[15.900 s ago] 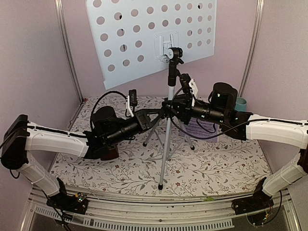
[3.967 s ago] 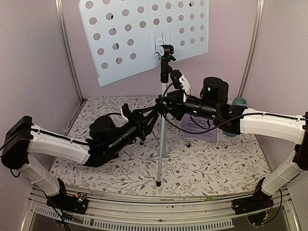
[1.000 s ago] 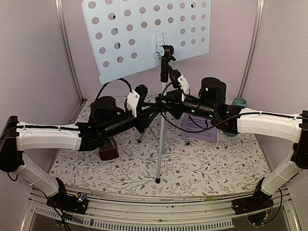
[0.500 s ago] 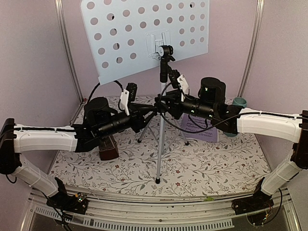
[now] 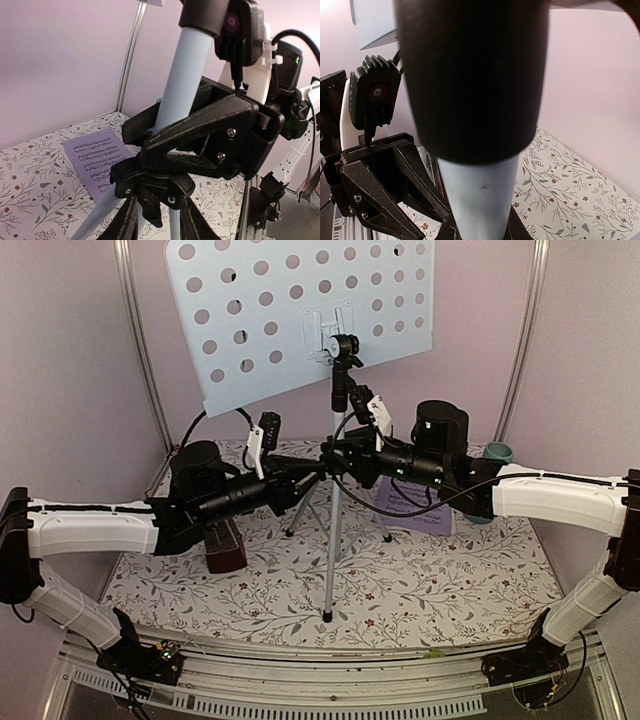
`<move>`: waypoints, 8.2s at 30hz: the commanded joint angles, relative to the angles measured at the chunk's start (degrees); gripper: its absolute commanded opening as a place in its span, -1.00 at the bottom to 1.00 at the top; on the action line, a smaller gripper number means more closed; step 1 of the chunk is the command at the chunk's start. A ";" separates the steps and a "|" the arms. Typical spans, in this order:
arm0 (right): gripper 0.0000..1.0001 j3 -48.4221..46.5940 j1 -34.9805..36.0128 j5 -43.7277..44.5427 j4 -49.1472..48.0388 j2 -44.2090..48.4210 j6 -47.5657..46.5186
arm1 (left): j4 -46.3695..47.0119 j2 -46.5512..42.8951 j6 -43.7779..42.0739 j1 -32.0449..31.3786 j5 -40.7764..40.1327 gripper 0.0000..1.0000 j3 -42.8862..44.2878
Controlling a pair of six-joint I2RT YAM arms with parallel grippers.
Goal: Set up the instrument practice props
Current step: Screw the knob on the music stand.
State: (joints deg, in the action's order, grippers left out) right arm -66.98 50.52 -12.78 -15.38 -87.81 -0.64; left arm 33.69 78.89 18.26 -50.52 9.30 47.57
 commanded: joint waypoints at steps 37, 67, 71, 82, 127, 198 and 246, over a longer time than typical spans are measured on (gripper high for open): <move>-1.00 1.64 1.27 -2.21 13.42 -4.56 -0.75 | -2.85 5.72 -68.75 -9.41 -17.34 -1.00 -0.14; -1.00 0.16 1.26 -3.40 13.55 -6.67 -0.50 | -3.41 -1.25 -41.09 -8.69 -21.53 0.04 -2.91; -1.00 0.18 1.27 -3.41 13.53 -6.59 -0.46 | -1.86 -2.54 -30.06 -8.60 -20.09 0.04 -4.66; -1.00 0.27 1.26 -3.50 13.09 -6.67 -0.32 | 3.40 -5.40 7.66 -8.54 -19.20 0.05 -9.56; -1.00 1.63 1.32 -4.18 11.79 -6.18 -0.06 | 21.16 2.52 66.13 -9.62 -24.15 -0.02 -9.26; -1.00 0.90 1.25 -4.34 12.49 -6.50 -0.57 | -3.27 5.28 -2.01 -8.13 -20.32 -1.00 0.13; -1.00 1.06 1.31 -3.91 13.18 -6.31 -0.85 | 12.39 7.43 43.11 1.62 -3.32 -0.51 -3.01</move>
State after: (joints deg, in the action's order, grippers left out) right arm -68.99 49.80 -13.17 -15.49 -89.95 -1.37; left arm 48.34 84.49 61.78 -50.04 4.99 43.16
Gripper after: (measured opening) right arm 0.174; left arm 0.244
